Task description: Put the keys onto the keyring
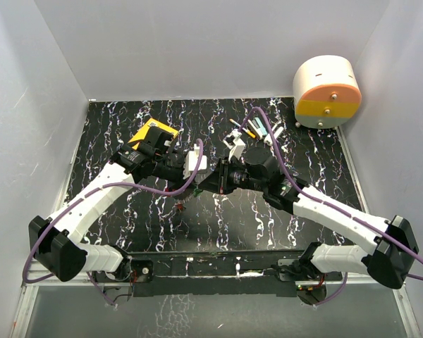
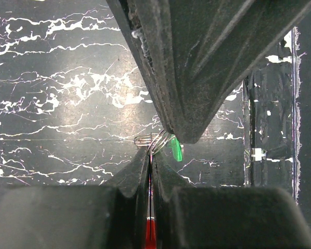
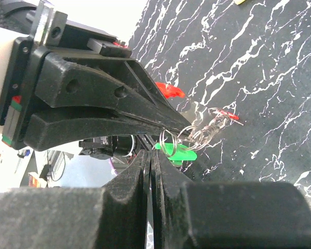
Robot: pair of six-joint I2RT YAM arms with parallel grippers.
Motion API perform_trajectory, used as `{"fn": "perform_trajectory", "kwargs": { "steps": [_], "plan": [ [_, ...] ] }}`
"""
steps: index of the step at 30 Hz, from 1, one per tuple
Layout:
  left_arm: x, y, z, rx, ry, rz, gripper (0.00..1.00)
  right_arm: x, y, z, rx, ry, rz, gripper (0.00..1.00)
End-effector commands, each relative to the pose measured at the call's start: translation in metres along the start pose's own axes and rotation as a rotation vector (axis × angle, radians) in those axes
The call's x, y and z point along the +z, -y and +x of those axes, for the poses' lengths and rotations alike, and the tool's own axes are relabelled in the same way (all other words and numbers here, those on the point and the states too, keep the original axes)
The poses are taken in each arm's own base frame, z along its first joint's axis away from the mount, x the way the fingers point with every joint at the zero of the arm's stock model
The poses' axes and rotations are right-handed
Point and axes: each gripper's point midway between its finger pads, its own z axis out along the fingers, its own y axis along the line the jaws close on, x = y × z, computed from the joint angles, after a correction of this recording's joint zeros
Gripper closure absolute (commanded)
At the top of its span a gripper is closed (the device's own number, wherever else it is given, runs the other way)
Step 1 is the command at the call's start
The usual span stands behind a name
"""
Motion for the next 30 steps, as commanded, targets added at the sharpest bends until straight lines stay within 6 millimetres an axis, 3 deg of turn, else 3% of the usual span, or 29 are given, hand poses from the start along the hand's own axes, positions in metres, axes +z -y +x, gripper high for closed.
{"fn": "perform_trajectory", "kwargs": {
  "steps": [1,11,30],
  "plan": [
    [-0.009,0.005,-0.014,0.038,0.033,-0.006,1.0,-0.002,-0.024,-0.03,-0.026,0.087,-0.044,0.92],
    [-0.007,0.008,-0.015,0.046,0.031,0.009,1.0,0.0,-0.028,-0.037,-0.03,0.098,-0.046,0.92],
    [-0.008,0.009,-0.016,0.054,0.023,0.003,1.0,0.0,-0.016,-0.036,-0.015,0.099,0.021,0.92]
  ]
}}
